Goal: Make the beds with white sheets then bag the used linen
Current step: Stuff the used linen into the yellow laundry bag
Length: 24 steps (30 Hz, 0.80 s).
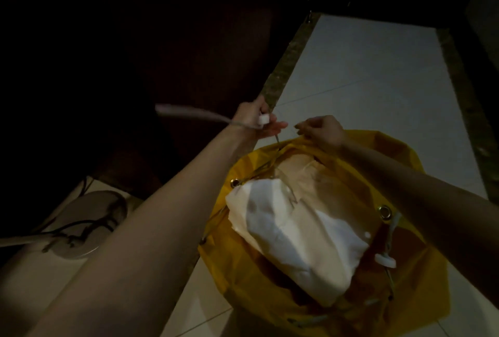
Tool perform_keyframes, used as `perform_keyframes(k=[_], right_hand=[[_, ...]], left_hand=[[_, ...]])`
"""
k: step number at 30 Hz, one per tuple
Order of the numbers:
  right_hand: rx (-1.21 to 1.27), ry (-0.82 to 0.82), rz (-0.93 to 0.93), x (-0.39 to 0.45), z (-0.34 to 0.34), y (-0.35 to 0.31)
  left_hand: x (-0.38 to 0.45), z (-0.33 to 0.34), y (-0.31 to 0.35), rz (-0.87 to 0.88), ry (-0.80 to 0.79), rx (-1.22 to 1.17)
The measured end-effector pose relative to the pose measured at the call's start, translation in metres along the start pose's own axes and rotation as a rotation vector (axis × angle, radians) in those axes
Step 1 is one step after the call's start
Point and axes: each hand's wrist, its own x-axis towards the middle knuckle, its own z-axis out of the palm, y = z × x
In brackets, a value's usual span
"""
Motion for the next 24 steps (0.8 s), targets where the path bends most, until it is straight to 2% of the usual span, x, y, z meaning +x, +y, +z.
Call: perform_keyframes(k=[3, 6, 9, 11, 12, 15, 16, 19, 24], right_hand=[[0.403, -0.142, 0.127, -0.009, 0.013, -0.014], [0.538, -0.280, 0.248, -0.013, 0.017, -0.021], [0.662, -0.529, 0.298, -0.015, 0.016, -0.020], [0.693, -0.570, 0.320, -0.014, 0.016, -0.019], [0.653, -0.521, 0.329, -0.015, 0.014, -0.019], [0.294, -0.235, 0.254, -0.017, -0.002, -0.021], [0.263, -0.154, 0.232, -0.014, -0.009, -0.016], [0.470, -0.005, 0.244, -0.006, -0.034, 0.000], [0.825, 0.047, 0.310, -0.016, -0.063, 0.008]], left_hand=[[0.003, 0.002, -0.018, -0.037, -0.025, 0.087], [-0.002, 0.004, -0.027, -0.083, -0.116, 0.300], [-0.012, 0.004, -0.030, -0.149, -0.284, 0.436], [-0.012, 0.005, -0.031, -0.152, -0.317, 0.455], [-0.013, 0.006, -0.031, -0.148, -0.287, 0.450], [-0.010, 0.007, -0.036, -0.053, -0.191, 0.509], [-0.010, 0.006, -0.039, -0.021, -0.189, 0.512], [-0.010, 0.010, -0.049, 0.044, -0.173, 0.517], [0.017, 0.031, -0.063, 0.237, -0.147, 0.741]])
